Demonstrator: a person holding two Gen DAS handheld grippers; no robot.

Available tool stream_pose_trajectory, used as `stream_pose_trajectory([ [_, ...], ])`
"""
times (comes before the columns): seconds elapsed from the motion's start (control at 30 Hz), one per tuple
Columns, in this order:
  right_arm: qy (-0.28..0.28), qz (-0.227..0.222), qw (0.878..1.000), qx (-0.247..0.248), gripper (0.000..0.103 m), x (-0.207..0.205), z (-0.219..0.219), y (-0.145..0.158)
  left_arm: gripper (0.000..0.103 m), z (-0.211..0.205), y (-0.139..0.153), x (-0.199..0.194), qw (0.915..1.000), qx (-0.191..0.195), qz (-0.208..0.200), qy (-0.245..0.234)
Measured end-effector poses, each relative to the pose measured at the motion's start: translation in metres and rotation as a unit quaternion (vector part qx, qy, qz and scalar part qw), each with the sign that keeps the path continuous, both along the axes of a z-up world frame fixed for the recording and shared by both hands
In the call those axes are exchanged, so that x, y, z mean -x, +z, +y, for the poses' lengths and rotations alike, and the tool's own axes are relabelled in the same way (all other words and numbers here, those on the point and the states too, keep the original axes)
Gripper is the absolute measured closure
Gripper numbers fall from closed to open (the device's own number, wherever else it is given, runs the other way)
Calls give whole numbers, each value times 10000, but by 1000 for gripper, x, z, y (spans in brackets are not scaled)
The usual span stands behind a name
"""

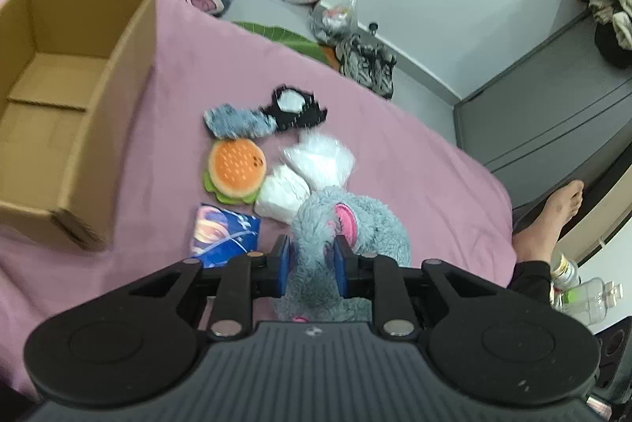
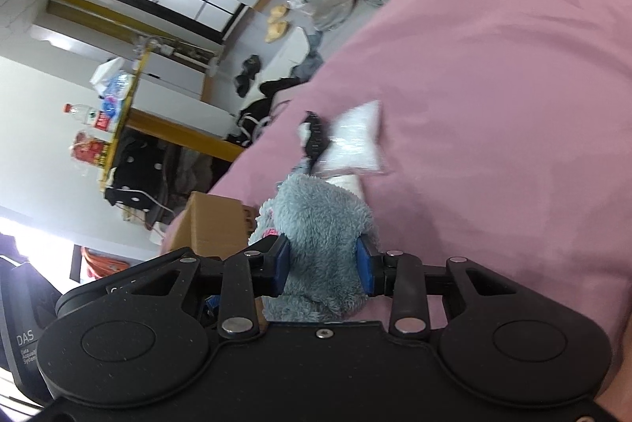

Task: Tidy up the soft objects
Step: 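Lift the grey plush mouse with the left gripper over the box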

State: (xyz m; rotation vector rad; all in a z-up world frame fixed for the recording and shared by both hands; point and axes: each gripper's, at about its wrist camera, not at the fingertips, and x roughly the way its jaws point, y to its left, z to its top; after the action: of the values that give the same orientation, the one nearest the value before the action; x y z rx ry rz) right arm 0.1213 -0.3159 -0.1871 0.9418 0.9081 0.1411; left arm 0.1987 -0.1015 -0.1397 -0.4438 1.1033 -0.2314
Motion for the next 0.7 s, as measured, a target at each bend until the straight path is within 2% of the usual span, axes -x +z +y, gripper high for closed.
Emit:
stream_pose_trajectory([
  [0.37, 178, -469, 9987, 132, 69, 0, 34, 40, 83, 36, 45, 10, 9994, 68, -338, 96],
  [0.7, 221, -745, 9968, 209, 69, -2, 68, 63, 83, 71, 67, 14, 9981, 160, -545, 242],
])
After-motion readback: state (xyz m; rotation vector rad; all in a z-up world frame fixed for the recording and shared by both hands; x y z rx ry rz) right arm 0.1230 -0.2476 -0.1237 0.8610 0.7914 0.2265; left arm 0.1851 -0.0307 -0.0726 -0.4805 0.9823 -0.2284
